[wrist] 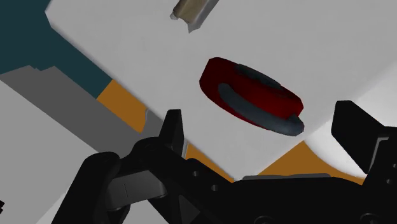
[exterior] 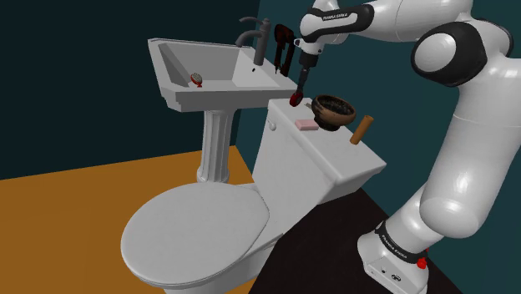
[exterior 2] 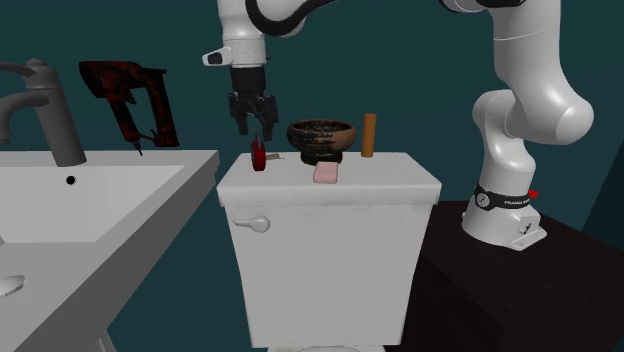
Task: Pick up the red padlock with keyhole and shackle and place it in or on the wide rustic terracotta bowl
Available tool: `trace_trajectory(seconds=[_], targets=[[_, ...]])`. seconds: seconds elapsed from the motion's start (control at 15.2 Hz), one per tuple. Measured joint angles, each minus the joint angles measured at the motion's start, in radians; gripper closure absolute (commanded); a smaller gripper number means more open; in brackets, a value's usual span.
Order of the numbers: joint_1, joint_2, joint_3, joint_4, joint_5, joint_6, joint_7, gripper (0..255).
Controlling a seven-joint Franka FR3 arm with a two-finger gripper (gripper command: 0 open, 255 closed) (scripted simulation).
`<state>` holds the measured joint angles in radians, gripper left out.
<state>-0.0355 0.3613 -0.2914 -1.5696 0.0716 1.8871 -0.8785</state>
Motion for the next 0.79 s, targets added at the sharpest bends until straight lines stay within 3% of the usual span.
trace_trajectory(seconds=[0.53, 0.59, 0.79], targets=[[0.002, 0.003, 0.001, -0.030, 0.002, 0.034, 0.000, 0], [0.002, 0.003, 0.001, -0.030, 0.002, 0.034, 0.000, 255], [0.002, 0.003, 0.001, -0.029, 0.002, 0.034, 0.000, 255]])
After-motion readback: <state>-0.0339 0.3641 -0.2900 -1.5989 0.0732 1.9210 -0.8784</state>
